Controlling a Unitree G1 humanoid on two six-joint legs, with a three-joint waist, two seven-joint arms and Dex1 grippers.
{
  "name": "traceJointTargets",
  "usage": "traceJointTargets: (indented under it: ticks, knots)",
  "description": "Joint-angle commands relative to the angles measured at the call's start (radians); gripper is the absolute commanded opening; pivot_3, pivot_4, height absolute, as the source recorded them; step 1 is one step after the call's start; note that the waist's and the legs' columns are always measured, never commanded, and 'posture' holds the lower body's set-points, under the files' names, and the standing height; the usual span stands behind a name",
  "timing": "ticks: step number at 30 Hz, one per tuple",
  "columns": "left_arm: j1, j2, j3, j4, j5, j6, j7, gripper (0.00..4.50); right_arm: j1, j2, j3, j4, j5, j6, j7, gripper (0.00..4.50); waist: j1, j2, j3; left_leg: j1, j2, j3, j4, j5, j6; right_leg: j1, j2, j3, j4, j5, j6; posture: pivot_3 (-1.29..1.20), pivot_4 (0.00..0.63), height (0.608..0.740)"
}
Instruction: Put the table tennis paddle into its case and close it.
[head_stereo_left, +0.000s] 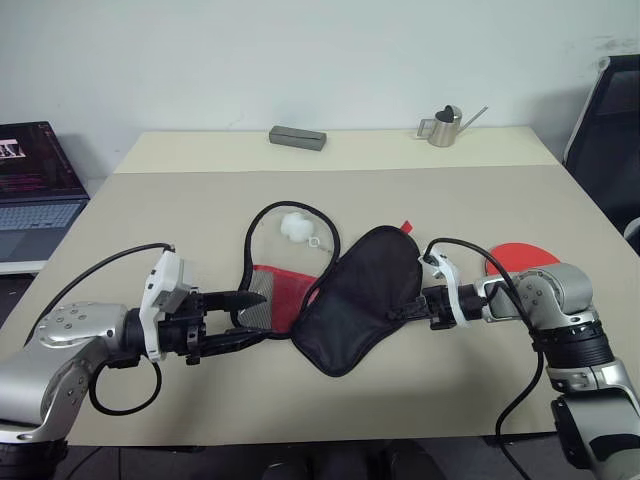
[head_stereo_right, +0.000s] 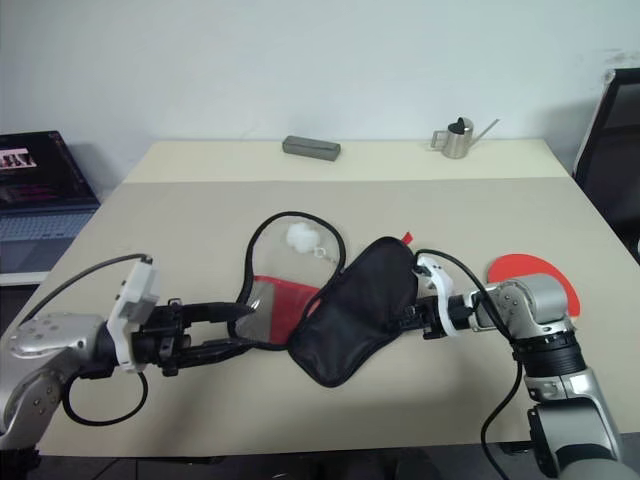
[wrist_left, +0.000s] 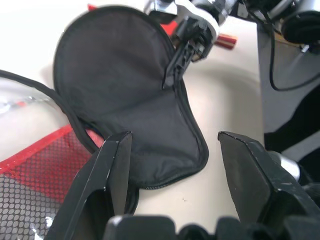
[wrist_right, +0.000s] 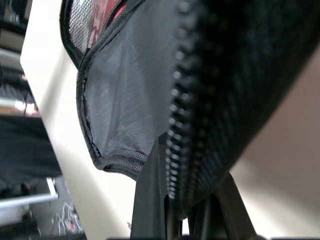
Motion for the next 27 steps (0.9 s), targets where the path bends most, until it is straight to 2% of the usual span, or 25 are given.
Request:
traceJointTargets:
  ticks: [1,5,10,14,21,24,27]
  knots:
    - [0.017,0.025,0.022,-0.057,-0.037,0.009,-0.018,2.99,-0.034,-0.068,0.099,-0.024,-0.024,-0.082,0.124,0.01,0.0,0.0,0.0,0.0,0.0,0.0,0.0,0.0,0.0,0.0,0.0,0.0,0.0,0.0,0.0,0.0,0.15,0.74]
    - [0.032,0.034,0.019,-0.065,-0.031,0.004,-0.023,2.99,-0.087,-0.15,0.22,0.057,-0.121,-0.219,0.26,0.01,0.0,0.0,0.0,0.0,0.0,0.001,0.0,0.0,0.0,0.0,0.0,0.0,0.0,0.0,0.0,0.0,0.15,0.74]
    - [0.052,0.037,0.017,-0.078,-0.027,0.0,-0.021,2.99,-0.194,-0.179,0.322,0.223,-0.266,-0.388,0.388,0.01,0.0,0.001,0.001,0.0,0.0,0.0,0.0,0.0,0.0,0.0,0.0,0.0,0.0,0.0,0.0,0.0,0.15,0.74]
    - [0.055,0.034,0.013,-0.085,-0.027,0.001,-0.013,2.99,-0.264,-0.152,0.354,0.347,-0.345,-0.47,0.456,0.01,0.001,0.0,0.005,0.0,0.0,0.0,0.0,0.0,0.0,0.0,0.0,0.0,0.0,0.0,0.0,0.0,0.15,0.74]
    - [0.035,0.029,-0.009,-0.079,-0.02,0.0,-0.006,2.99,-0.354,-0.056,0.323,0.521,-0.429,-0.536,0.472,0.01,0.0,0.0,0.006,0.0,0.0,0.0,0.0,0.0,0.0,-0.001,0.0,0.0,0.0,0.0,0.0,0.0,0.15,0.74]
    - [0.025,0.028,-0.026,-0.073,-0.01,-0.007,-0.009,2.99,-0.393,-0.025,0.305,0.603,-0.469,-0.586,0.457,0.73,0.0,0.0,0.006,-0.001,-0.001,0.0,0.0,0.0,0.0,-0.001,-0.001,-0.001,-0.001,0.0,0.0,0.0,0.15,0.74]
    - [0.014,0.026,-0.039,-0.065,-0.003,-0.012,-0.009,2.99,-0.433,-0.001,0.279,0.67,-0.498,-0.623,0.446,1.68,0.0,0.001,0.006,-0.001,-0.001,0.0,0.0,0.0,0.0,-0.001,-0.001,-0.001,0.0,0.0,0.0,0.0,0.15,0.74]
